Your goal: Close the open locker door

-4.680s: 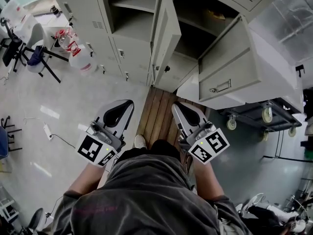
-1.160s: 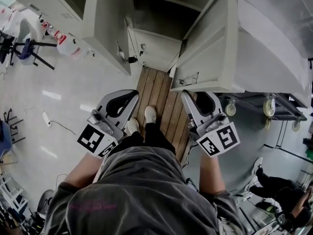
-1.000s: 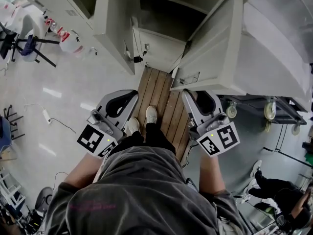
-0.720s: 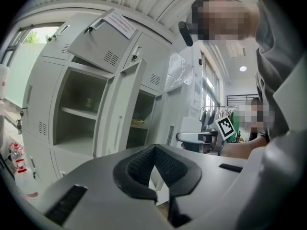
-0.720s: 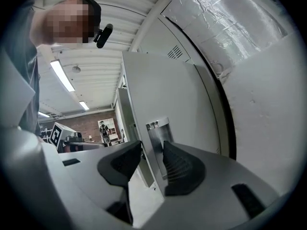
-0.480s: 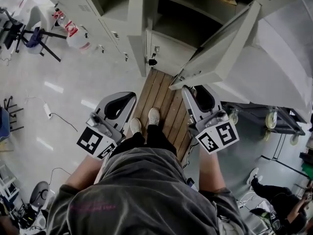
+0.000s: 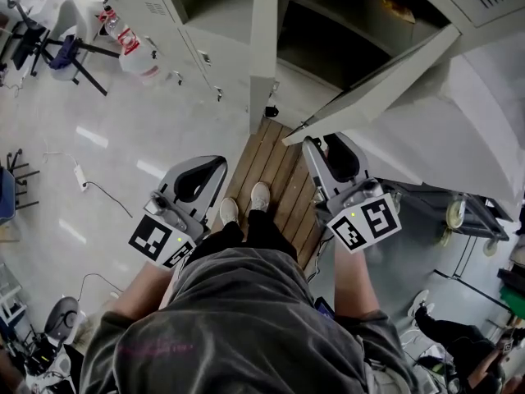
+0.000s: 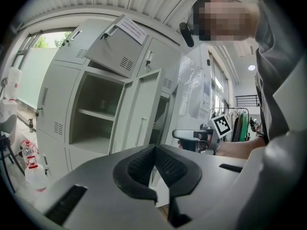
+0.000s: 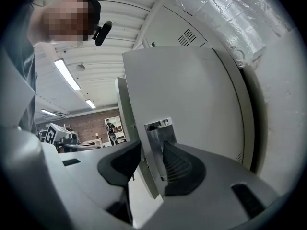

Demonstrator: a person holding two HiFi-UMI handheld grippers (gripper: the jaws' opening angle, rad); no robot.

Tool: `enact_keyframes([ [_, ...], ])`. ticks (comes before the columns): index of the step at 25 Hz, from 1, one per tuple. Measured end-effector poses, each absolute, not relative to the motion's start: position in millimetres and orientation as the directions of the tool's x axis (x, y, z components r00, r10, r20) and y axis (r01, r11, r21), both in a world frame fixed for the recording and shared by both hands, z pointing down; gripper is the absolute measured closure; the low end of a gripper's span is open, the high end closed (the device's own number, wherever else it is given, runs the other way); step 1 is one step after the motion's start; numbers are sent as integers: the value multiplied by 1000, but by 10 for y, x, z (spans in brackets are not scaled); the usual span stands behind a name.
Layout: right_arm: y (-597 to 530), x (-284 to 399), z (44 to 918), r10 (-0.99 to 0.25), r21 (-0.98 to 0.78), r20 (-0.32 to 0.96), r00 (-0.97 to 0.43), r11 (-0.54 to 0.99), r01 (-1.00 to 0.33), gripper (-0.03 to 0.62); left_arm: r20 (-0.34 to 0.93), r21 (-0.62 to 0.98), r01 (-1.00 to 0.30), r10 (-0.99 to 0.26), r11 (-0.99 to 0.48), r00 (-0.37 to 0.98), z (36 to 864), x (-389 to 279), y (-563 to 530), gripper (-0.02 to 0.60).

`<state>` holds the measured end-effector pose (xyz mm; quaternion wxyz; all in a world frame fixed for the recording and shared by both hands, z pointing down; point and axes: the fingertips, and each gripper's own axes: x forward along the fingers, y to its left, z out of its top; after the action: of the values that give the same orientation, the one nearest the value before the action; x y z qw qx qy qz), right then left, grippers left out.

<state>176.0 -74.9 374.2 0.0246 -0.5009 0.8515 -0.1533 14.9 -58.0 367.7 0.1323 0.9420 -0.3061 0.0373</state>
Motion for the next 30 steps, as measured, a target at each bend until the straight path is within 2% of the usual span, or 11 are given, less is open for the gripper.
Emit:
enact_keyframes([
  [25, -1316, 1472, 3699, -792, -297, 99, -602, 554, -778, 439, 145, 228, -659, -644, -717, 751, 3652, -26, -874, 568],
  [30, -1437, 1484, 3713, -797, -312, 90, -597, 547, -777, 457, 148, 229, -672, -658, -704, 739, 3666, -56, -919, 568],
])
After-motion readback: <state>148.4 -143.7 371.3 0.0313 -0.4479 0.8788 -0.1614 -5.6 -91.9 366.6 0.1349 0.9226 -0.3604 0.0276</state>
